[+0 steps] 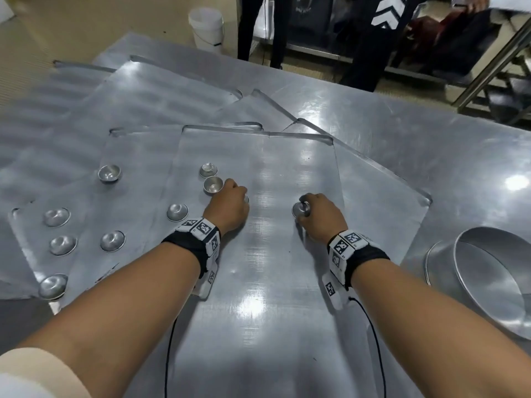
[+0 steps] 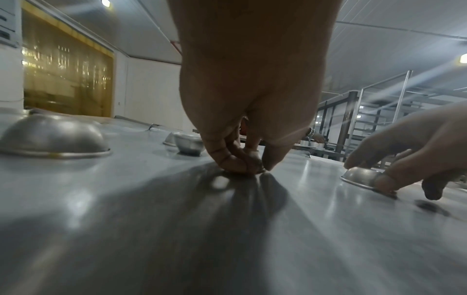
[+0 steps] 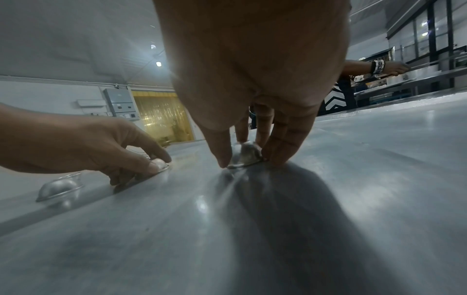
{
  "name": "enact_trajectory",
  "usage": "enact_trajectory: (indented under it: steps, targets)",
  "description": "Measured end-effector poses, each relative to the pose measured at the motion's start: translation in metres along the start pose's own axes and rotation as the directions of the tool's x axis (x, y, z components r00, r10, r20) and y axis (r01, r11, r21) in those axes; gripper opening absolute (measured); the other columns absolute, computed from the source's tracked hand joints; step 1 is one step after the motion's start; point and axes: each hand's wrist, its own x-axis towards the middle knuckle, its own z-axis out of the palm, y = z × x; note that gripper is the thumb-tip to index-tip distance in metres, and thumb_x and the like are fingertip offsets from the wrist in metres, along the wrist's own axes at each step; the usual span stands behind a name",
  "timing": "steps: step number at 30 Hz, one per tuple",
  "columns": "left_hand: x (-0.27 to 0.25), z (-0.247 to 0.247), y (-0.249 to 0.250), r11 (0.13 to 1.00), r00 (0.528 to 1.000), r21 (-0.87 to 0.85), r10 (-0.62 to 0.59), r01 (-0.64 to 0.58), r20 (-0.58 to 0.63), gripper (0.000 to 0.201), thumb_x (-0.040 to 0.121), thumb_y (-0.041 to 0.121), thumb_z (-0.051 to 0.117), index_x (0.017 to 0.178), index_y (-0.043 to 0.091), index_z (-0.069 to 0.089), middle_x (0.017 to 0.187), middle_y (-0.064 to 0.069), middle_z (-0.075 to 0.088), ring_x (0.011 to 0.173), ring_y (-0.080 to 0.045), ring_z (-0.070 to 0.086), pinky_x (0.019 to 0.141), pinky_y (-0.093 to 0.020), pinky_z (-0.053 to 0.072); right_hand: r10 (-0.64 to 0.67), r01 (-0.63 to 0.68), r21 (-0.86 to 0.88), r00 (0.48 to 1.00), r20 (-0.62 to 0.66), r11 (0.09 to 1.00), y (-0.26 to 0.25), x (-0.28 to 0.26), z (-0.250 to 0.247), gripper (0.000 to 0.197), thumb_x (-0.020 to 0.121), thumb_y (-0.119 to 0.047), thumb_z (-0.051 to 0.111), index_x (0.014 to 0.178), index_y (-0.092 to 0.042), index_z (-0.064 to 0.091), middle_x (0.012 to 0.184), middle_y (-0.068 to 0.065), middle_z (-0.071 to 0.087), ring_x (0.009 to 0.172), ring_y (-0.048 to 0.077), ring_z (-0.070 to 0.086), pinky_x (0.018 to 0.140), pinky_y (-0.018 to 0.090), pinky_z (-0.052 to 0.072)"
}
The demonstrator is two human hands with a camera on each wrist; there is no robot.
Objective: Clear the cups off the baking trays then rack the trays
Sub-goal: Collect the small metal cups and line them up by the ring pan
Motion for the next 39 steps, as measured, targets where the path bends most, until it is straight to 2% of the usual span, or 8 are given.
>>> enact_trajectory:
  steps: [5,9,13,23,26,30,36,39]
  targets:
    - [-0.025,0.006,0.002,0.999,0.998,-0.040,0.029,-0.031,-0.063,0.026,0.099,0.020,0.052,0.118,0.007,0.065,0.119,-0.015,0.059,0.105,-0.037,0.060,0.085,-0.039,0.044,-0.021,0.021,0.007,0.999,-0.040,1.000,-0.002,-0.024,0.009,0.036,0.095,-0.022,0.059,0.131,-0.017,0.059,0.118,0.010,0.068,0.105,0.031,0.062,0.074,0.028,0.038]
    - [-0.055,0.009,0.009,0.999,0.997,-0.038,0.014,-0.017,-0.073,0.022,0.097,0.030,0.053,0.102,0.012,0.064,0.104,-0.007,0.058,0.092,-0.034,0.060,0.075,-0.037,0.043,-0.021,0.025,0.053,0.998,-0.064,0.998,-0.006,-0.052,0.015,0.035,0.099,-0.030,0.056,0.132,-0.019,0.062,0.122,0.006,0.068,0.110,0.028,0.064,0.085,0.033,0.046]
    - [-0.085,0.015,0.015,0.997,0.999,-0.071,0.014,-0.018,-0.048,0.021,0.093,0.036,0.056,0.080,0.020,0.052,0.094,0.000,0.048,0.084,-0.031,0.059,0.070,-0.033,0.036,0.002,0.003,0.058,0.997,-0.083,0.998,-0.010,-0.077,0.026,0.016,0.095,-0.030,0.056,0.090,-0.017,0.064,0.100,0.003,0.061,0.088,0.028,0.064,0.066,0.030,0.037]
    - [-0.140,0.020,0.023,0.989,0.999,-0.144,0.022,-0.028,-0.045,0.029,0.094,0.036,0.061,0.114,0.015,0.062,0.108,-0.006,0.065,0.097,-0.027,0.060,0.076,-0.032,0.041,0.000,0.001,0.087,1.000,-0.011,0.996,-0.018,-0.128,0.044,0.047,0.098,-0.033,0.056,0.143,-0.020,0.050,0.136,0.007,0.053,0.114,0.029,0.060,0.095,0.035,0.046]
    - [-0.154,0.024,0.018,0.987,0.999,-0.159,0.032,-0.030,0.007,0.047,0.095,0.041,0.060,0.137,0.021,0.055,0.127,-0.004,0.055,0.110,-0.028,0.059,0.091,-0.033,0.045,-0.005,0.005,0.062,1.000,-0.003,0.998,-0.017,-0.141,0.051,0.039,0.099,-0.035,0.054,0.136,-0.021,0.059,0.134,0.005,0.051,0.107,0.027,0.063,0.087,0.029,0.046]
    - [-0.171,0.024,0.016,0.981,0.998,-0.179,0.064,-0.068,-0.029,0.033,0.093,0.042,0.064,0.119,0.023,0.060,0.117,0.001,0.053,0.097,-0.024,0.061,0.082,-0.031,0.048,-0.012,0.013,0.047,1.000,-0.025,0.999,-0.017,-0.157,0.058,0.030,0.099,-0.032,0.053,0.126,-0.019,0.060,0.128,0.004,0.051,0.097,0.027,0.063,0.078,0.027,0.042]
    - [-0.188,0.020,0.013,0.980,0.994,-0.169,0.097,-0.105,-0.052,0.022,0.091,0.037,0.067,0.089,0.019,0.055,0.105,0.003,0.053,0.085,-0.015,0.055,0.071,-0.025,0.039,-0.015,0.015,0.041,1.000,0.001,0.999,-0.021,-0.168,0.057,0.049,0.103,-0.033,0.046,0.150,-0.021,0.039,0.140,0.007,0.050,0.115,0.028,0.059,0.094,0.033,0.045]
    - [-0.194,0.021,0.008,0.982,0.995,-0.160,0.091,-0.096,-0.040,0.025,0.090,0.038,0.068,0.082,0.017,0.056,0.108,0.003,0.054,0.084,-0.016,0.055,0.071,-0.025,0.040,-0.035,0.035,-0.005,0.999,0.034,0.999,-0.022,-0.173,0.058,0.042,0.103,-0.033,0.047,0.143,-0.020,0.050,0.138,0.005,0.047,0.111,0.027,0.060,0.089,0.030,0.044]
